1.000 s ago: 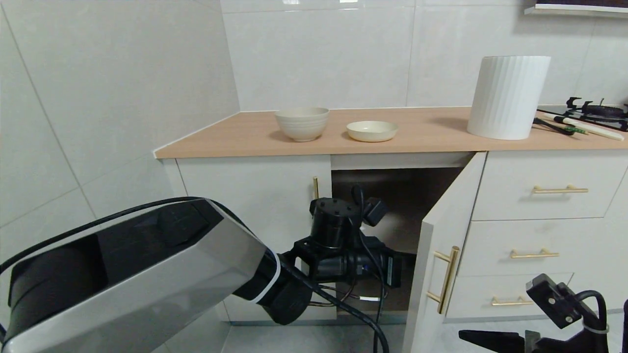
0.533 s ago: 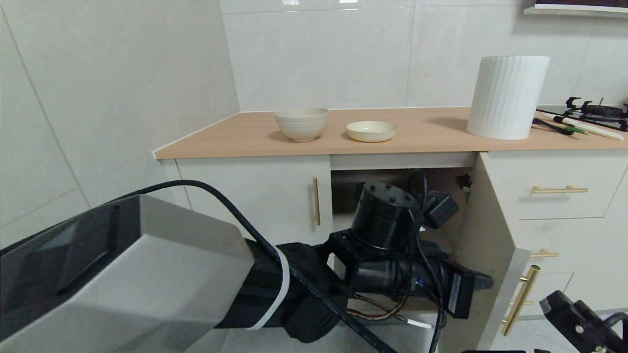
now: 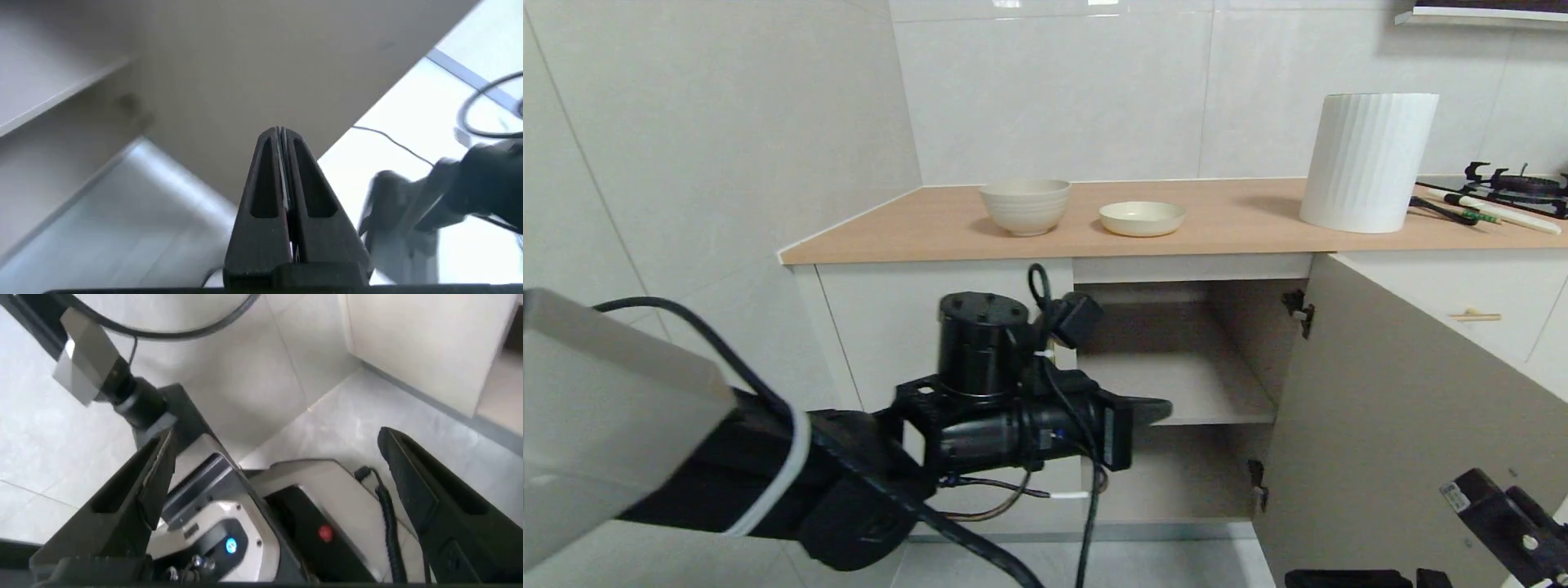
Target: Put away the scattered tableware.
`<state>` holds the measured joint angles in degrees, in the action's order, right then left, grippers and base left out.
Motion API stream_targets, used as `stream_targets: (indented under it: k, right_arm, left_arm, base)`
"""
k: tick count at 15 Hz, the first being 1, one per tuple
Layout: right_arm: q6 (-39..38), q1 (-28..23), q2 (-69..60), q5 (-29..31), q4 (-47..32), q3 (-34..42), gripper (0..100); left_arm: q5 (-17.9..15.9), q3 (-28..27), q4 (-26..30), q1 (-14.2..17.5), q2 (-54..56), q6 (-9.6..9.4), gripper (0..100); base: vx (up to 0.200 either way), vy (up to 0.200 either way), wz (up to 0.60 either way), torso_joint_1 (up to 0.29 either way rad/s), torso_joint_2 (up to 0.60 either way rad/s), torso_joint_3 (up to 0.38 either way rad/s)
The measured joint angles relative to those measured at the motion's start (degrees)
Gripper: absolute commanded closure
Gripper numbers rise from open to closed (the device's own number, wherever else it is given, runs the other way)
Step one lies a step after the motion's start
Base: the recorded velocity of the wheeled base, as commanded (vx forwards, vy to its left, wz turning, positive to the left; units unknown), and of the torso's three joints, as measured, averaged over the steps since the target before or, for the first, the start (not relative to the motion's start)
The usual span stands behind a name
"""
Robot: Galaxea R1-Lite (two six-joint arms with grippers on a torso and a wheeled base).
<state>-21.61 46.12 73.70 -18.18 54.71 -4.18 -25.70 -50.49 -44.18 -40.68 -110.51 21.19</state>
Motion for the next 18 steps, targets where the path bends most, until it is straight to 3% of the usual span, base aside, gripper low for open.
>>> stream_targets:
  k: [2,5,7,9,10,13,18]
  right_arm:
    - [0.13,-0.45,2.67,0.06,-0.02,-2.82,0]
    - [1.45,-3.36,8.74,0.01,-1.73,-12.71,0]
    - [5.25,-6.84,13.31,0.06,-9.96,-22.77,0]
    - [8.53,-10.53,16.48,0.17,-22.42,-33.18,0]
    - [9.61,-12.21,17.58,0.22,-29.26,-38.45,0]
    - [10.67,-15.08,19.18,0.96,-37.63,-48.43,0]
    - [10.53,-15.64,16.75,6.79,-39.47,-50.16,0]
  left_arm:
    - [0.13,6.01,2.5,4.55,7.59,-0.09,100]
    - [0.27,10.36,13.31,11.56,20.74,-0.12,100]
    - [0.38,11.93,22.64,16.98,30.31,-0.26,100]
    - [0.39,12.82,28.15,22.3,37.24,-0.5,100]
    - [0.39,13.13,28.75,24.15,39.34,-0.69,0]
    - [0.24,13.23,28.0,27.78,41.5,-0.48,0]
    - [-0.63,12.9,19.77,29.82,38.62,2.49,0]
  base:
    - [0.0,0.0,0.0,0.0,0.0,0.0]
    - [0.0,0.0,0.0,0.0,0.0,0.0]
    - [0.0,0.0,0.0,0.0,0.0,0.0]
    - [0.0,0.0,0.0,0.0,0.0,0.0]
    - [0.0,0.0,0.0,0.0,0.0,0.0]
    - [0.0,0.0,0.0,0.0,0.0,0.0]
    - [0.0,0.0,0.0,0.0,0.0,0.0]
